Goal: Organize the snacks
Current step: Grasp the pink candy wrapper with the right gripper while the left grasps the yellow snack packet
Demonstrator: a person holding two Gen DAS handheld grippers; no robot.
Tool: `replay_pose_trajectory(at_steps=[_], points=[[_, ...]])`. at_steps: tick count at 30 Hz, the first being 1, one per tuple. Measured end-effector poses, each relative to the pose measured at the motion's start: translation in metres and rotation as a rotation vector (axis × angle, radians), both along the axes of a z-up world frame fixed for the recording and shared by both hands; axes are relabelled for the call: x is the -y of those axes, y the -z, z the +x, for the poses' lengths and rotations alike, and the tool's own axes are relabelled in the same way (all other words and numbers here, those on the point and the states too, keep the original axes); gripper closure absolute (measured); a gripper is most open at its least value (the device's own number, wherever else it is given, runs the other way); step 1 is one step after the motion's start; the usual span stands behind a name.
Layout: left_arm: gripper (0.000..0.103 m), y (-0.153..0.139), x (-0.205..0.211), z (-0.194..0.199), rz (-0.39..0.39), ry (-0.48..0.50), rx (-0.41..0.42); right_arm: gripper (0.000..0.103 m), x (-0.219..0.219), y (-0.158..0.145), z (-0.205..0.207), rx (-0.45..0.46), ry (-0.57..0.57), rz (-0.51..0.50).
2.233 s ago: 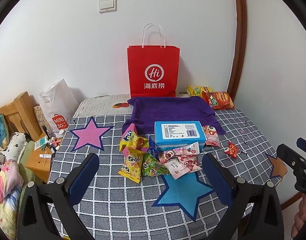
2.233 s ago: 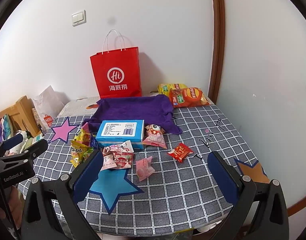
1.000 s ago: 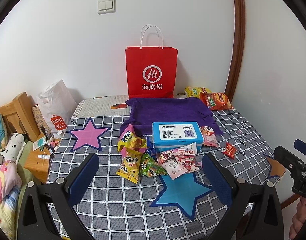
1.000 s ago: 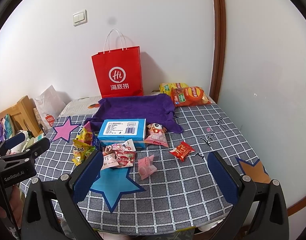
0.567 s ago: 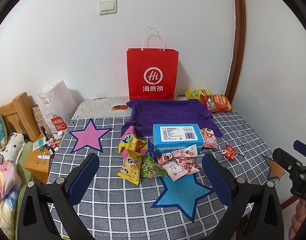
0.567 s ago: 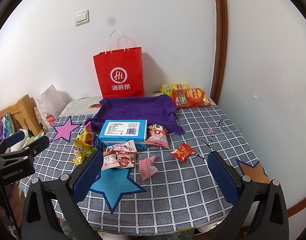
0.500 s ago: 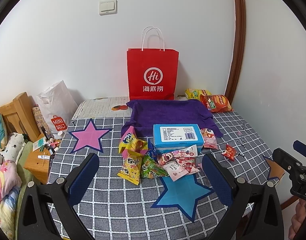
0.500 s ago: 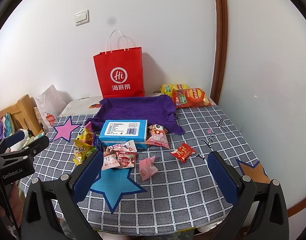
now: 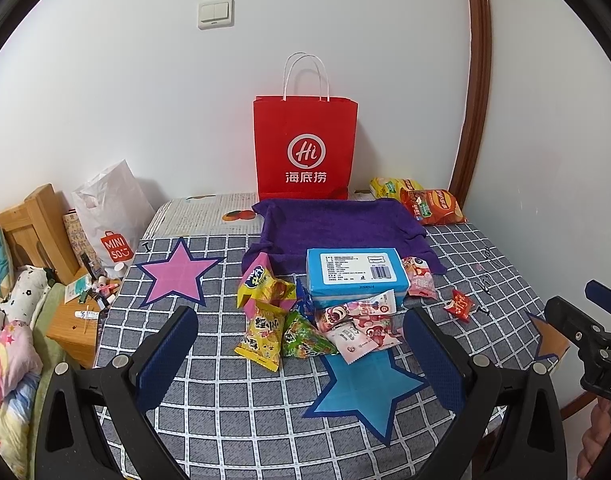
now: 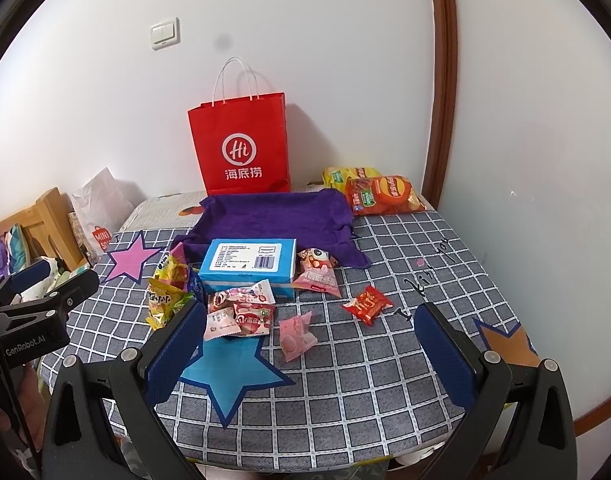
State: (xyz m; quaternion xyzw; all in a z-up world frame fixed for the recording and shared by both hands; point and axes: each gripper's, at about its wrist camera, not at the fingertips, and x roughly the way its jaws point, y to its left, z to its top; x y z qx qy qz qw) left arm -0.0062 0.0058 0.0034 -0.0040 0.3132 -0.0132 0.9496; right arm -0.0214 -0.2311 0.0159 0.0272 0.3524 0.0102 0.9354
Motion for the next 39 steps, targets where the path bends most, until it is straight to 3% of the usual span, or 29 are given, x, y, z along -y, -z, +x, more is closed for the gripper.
replay_pose_trajectory(at_steps=[8, 27, 31, 39], points=[[0.0, 0.009, -0.004, 0.014, 0.002, -0.002, -0.021, 0.001, 0.0, 0.012, 0.009, -0.019, -0.001, -0.001], [0.0, 0.062, -0.026, 0.058, -0.028, -0.018, -0.131, 0.001, 0.024, 0.072, 0.042, -0.106, 0.039, -0.014], [0.001, 0.076, -0.03, 0.071, -0.027, -0.019, -0.165, 0.004, 0.026, 0.091, 0.052, -0.148, 0.037, 0.0], [0.004, 0.105, -0.045, 0.097, -0.022, -0.039, -0.221, 0.021, 0.013, 0.138, 0.078, -0.221, -0.04, 0.001]])
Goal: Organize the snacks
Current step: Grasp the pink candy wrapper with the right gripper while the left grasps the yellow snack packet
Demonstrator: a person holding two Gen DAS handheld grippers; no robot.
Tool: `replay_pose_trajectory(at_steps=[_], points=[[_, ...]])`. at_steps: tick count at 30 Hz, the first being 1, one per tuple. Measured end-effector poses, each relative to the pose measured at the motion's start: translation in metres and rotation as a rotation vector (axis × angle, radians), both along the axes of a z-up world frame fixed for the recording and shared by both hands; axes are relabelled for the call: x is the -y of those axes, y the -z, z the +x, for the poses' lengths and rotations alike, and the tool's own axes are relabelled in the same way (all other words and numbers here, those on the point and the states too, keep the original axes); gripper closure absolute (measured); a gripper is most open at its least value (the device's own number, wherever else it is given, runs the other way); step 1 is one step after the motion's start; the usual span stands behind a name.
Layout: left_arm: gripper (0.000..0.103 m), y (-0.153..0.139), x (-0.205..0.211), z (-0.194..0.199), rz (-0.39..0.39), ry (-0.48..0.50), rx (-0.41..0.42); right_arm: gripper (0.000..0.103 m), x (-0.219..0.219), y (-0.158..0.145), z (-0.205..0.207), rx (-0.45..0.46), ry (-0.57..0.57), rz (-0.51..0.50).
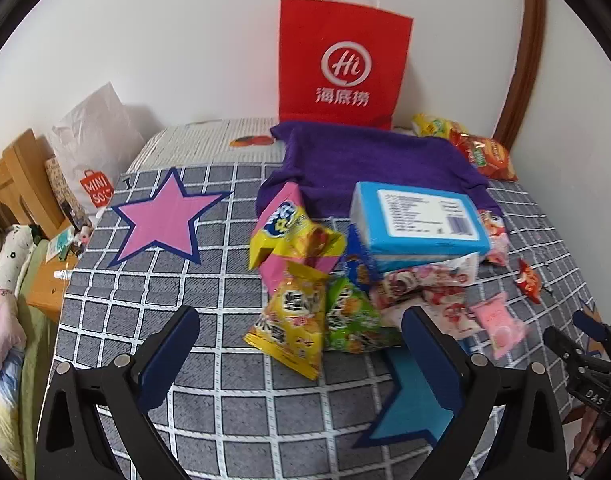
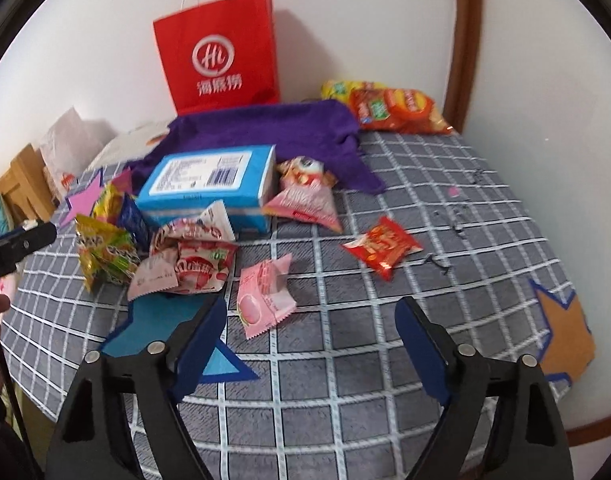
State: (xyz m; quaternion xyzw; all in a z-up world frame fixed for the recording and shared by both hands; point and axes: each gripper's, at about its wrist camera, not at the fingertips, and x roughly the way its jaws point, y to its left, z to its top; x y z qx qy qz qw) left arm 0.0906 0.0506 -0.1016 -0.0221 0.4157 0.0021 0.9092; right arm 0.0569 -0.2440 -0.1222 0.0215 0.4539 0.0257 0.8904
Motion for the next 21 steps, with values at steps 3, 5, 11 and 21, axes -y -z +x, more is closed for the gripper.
replay_pose_trajectory(at_steps=[3, 5, 11, 21], points=[[0.004, 0.006, -0.01, 0.007, -0.008, -0.014, -0.004, 0.022, -0.008, 0.018, 0.014, -0.041, -0.024, 0.009], [0.004, 0.009, -0.018, 0.011, -0.016, -0.027, -0.006, 0.022, -0.014, 0.027, 0.022, -0.055, -0.036, 0.01], [0.004, 0.019, -0.034, 0.019, -0.031, -0.055, -0.023, 0.022, -0.027, 0.05, 0.044, -0.097, -0.065, -0.02], [0.004, 0.03, -0.034, 0.024, -0.087, 0.003, -0.032, 0.036, -0.036, 0.072, 0.055, -0.107, -0.084, -0.04]])
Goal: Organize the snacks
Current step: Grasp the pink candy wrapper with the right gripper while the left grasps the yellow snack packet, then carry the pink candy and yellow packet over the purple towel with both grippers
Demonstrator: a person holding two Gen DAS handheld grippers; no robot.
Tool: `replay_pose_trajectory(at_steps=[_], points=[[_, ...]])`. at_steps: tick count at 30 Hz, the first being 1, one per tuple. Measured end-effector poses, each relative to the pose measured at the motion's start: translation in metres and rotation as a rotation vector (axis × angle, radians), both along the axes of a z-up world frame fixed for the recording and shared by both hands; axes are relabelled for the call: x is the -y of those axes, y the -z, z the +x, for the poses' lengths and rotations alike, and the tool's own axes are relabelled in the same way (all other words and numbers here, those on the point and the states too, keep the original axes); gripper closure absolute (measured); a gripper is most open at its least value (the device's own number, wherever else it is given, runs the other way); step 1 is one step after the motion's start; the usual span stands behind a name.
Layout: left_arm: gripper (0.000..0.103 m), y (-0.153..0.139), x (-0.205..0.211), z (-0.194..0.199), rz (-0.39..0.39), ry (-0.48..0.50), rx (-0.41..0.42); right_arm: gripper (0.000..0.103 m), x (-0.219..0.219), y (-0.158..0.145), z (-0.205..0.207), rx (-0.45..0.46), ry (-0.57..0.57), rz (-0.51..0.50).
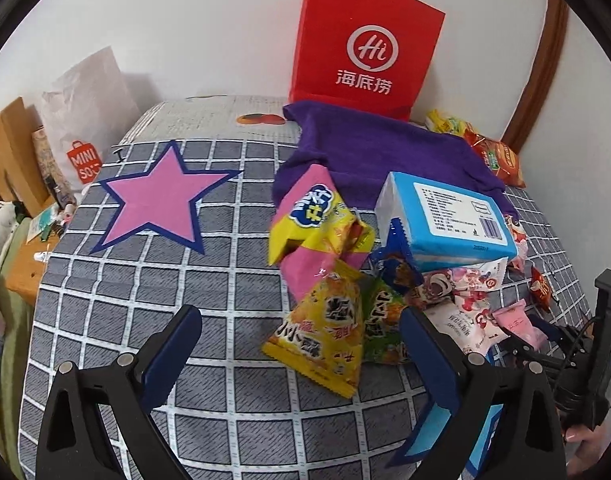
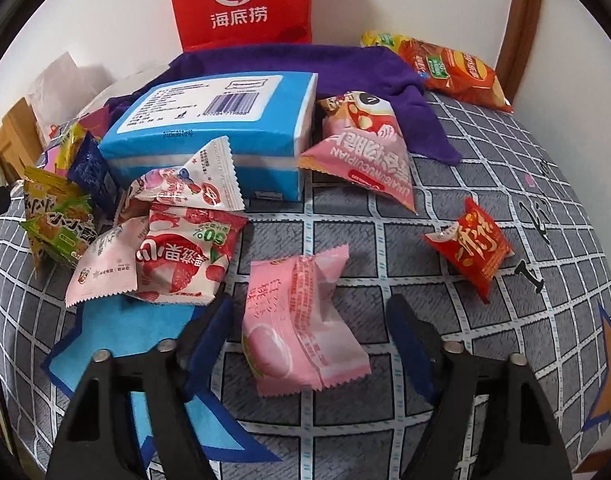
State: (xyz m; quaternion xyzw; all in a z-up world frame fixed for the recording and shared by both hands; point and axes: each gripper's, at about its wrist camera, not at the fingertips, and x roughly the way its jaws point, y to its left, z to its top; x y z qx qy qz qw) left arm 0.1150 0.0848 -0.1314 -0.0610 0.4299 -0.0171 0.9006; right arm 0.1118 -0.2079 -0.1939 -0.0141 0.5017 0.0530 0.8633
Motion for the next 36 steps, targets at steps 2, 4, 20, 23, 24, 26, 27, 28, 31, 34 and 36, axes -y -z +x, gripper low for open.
replay_pose_trajectory(at_steps=[2, 4, 20, 23, 24, 26, 27, 28, 31, 34, 36], points=[[0.004, 0.002, 0.003, 0.003, 0.015, 0.001, -0.003, 0.051, 0.0, -0.002, -0.001, 0.005, -0.005, 0.007], [0.004, 0.005, 0.005, 0.005, 0.029, 0.002, -0.009, 0.051, -0.001, -0.003, -0.002, 0.005, -0.009, 0.006], [0.036, 0.036, 0.007, 0.025, 0.0, 0.031, -0.09, 0.051, 0.008, -0.026, -0.011, 0.045, 0.01, 0.024], [0.057, 0.038, 0.01, 0.028, -0.013, 0.051, -0.109, 0.051, 0.009, -0.032, -0.01, 0.051, 0.022, 0.023], [0.06, 0.037, 0.011, 0.028, -0.008, 0.056, -0.106, 0.051, 0.01, -0.034, -0.009, 0.054, 0.024, 0.023], [0.064, 0.034, 0.011, 0.026, -0.008, 0.065, -0.096, 0.051, 0.011, -0.038, -0.007, 0.06, 0.026, 0.023], [0.065, 0.031, 0.009, 0.024, -0.014, 0.067, -0.094, 0.051, 0.011, -0.04, -0.007, 0.062, 0.025, 0.024], [0.065, 0.029, 0.008, 0.022, -0.017, 0.068, -0.092, 0.051, 0.01, -0.043, -0.006, 0.064, 0.024, 0.025], [0.066, 0.019, 0.004, 0.016, -0.017, 0.067, -0.078, 0.051, 0.007, -0.05, -0.006, 0.078, 0.016, 0.025], [0.067, 0.007, 0.0, 0.011, -0.022, 0.064, -0.062, 0.051, 0.003, -0.06, -0.004, 0.097, 0.004, 0.038], [0.067, 0.0, -0.001, 0.009, -0.026, 0.063, -0.05, 0.051, 0.001, -0.067, -0.003, 0.105, -0.001, 0.051]])
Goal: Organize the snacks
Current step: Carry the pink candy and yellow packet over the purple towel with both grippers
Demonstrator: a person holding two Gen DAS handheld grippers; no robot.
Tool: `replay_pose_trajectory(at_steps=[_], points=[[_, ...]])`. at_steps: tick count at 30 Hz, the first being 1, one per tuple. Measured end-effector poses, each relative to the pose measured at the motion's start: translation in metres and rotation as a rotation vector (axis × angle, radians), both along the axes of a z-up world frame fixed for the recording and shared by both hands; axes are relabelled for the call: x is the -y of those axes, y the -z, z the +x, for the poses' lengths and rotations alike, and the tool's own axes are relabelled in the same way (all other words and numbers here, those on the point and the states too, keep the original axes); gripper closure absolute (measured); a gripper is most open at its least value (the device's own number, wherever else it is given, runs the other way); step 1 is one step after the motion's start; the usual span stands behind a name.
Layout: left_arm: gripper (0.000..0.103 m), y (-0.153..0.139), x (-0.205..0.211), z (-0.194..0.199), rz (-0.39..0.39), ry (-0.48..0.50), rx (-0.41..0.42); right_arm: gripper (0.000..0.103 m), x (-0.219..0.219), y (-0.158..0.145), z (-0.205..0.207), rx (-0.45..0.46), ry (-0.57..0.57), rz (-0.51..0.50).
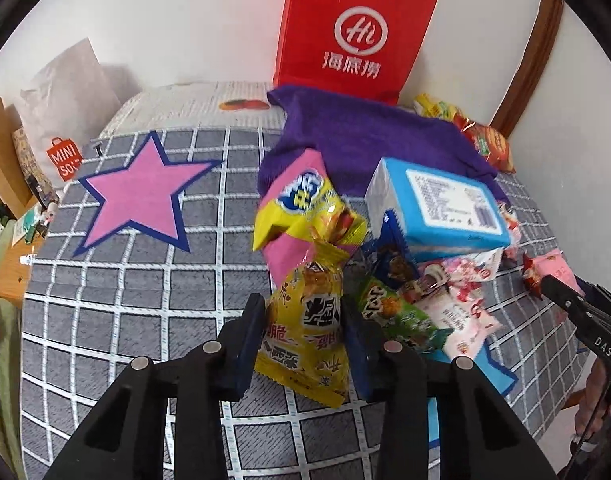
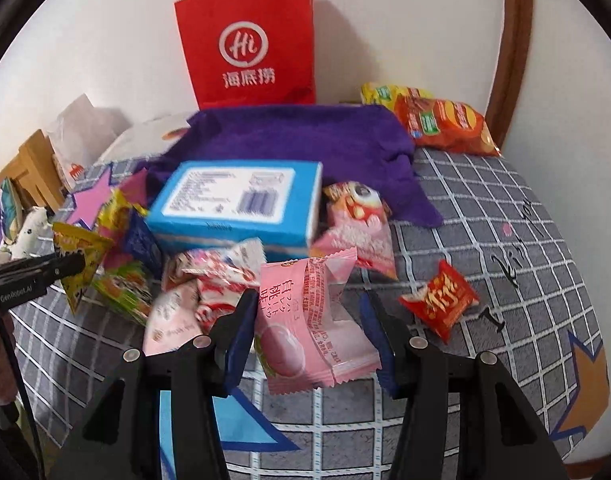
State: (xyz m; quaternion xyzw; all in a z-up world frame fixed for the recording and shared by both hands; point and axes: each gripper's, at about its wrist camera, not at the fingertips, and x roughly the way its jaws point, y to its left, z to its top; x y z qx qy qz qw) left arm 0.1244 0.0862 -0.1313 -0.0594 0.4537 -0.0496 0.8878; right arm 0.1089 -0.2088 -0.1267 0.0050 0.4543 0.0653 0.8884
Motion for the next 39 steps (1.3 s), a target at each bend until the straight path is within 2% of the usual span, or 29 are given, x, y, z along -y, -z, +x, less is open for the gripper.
replay_pose_trajectory(at_steps=[9, 21, 30, 39], points=[[0.067, -0.04, 0.015, 0.005, 0.012, 0.037, 0.067, 0.051, -0.011, -0.037, 0.005, 0.054, -0.034, 0.018], [0.067, -0.074, 0.043, 0.05, 0.017, 0.097, 0.115, 0.051, 0.002, -0.069, 0.04, 0.084, 0.004, 0.022], [0.067, -0.09, 0.053, 0.104, 0.046, 0.107, 0.134, 0.051, 0.006, -0.082, 0.093, 0.091, -0.011, 0.026], [0.067, -0.093, 0.05, 0.149, 0.073, 0.089, 0.137, 0.051, 0.003, -0.085, 0.153, 0.109, -0.043, 0.023]])
